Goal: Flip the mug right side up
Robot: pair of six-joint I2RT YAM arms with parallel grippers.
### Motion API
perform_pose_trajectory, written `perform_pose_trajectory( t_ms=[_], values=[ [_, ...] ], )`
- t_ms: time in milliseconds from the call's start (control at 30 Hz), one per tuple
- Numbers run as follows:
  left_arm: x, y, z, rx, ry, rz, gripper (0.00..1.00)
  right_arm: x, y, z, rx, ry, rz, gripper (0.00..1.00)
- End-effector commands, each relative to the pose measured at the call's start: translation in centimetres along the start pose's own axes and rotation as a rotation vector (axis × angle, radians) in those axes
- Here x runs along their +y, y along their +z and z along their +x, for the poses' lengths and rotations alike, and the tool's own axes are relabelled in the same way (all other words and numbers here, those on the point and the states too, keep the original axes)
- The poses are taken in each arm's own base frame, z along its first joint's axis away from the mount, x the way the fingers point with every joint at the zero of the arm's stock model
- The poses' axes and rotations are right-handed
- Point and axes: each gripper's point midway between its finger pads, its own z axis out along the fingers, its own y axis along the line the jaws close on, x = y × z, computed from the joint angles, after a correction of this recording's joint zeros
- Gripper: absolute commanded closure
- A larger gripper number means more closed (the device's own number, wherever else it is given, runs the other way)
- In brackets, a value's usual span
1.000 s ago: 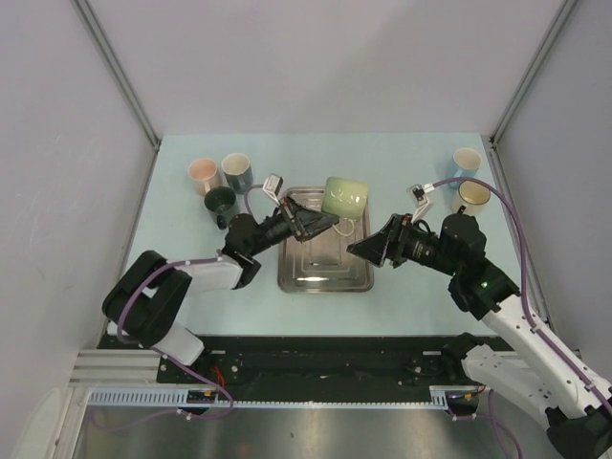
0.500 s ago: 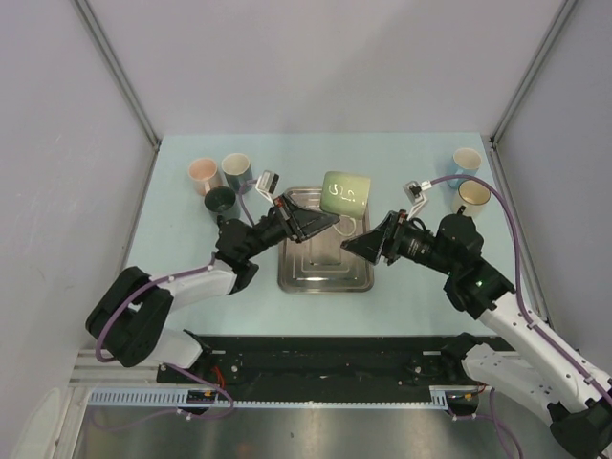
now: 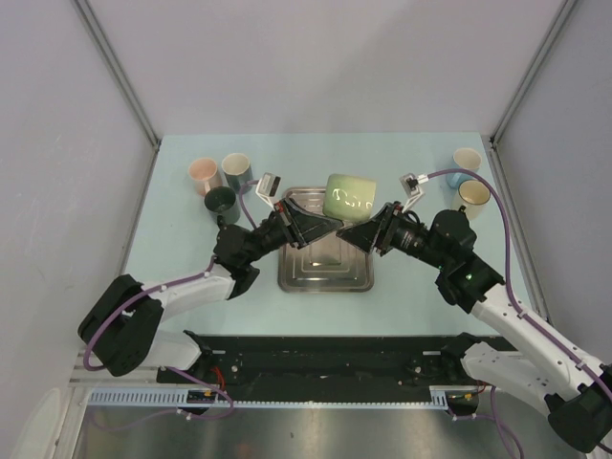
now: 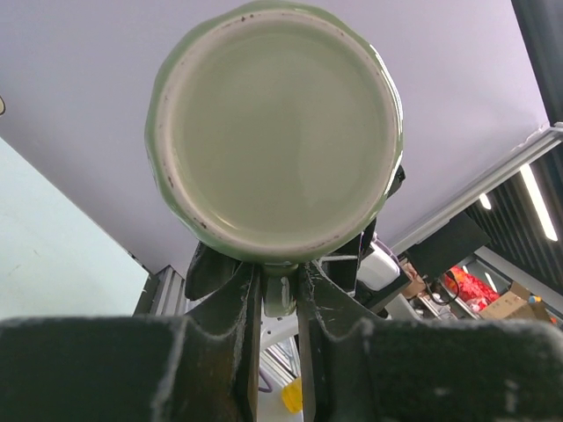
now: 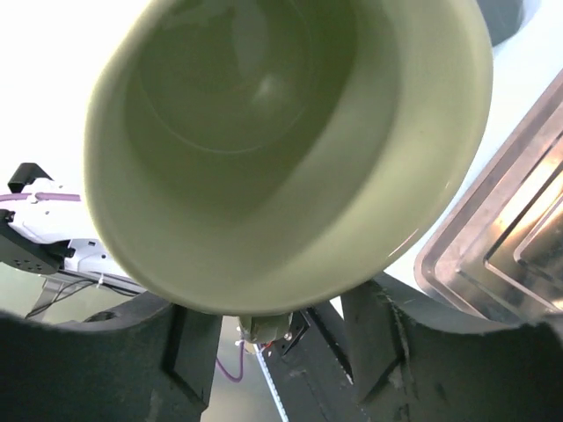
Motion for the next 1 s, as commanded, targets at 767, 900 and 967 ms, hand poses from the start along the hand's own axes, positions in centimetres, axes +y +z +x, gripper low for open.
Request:
perform_pose_trajectory(
  t_ms=[767,900,967],
  values=[
    [-5.3,0.5,-0.7,-0.045,0.111,0.164,1.00,1.6,0.5,-0.9,-0.050,-0.047,-0.056,1.00],
    [-4.9,0.3,-0.7,-0.047,0.114,0.153,0.93,1.4,0.2,-1.1,-0.065,-0.068,-0.040,1.00],
    [-4.9,0.2,-0.6,-0.049,0.116,0.154,0.84,1.4,0.1,-1.2,-0.072,-0.068,-0.033,1.00]
  ],
)
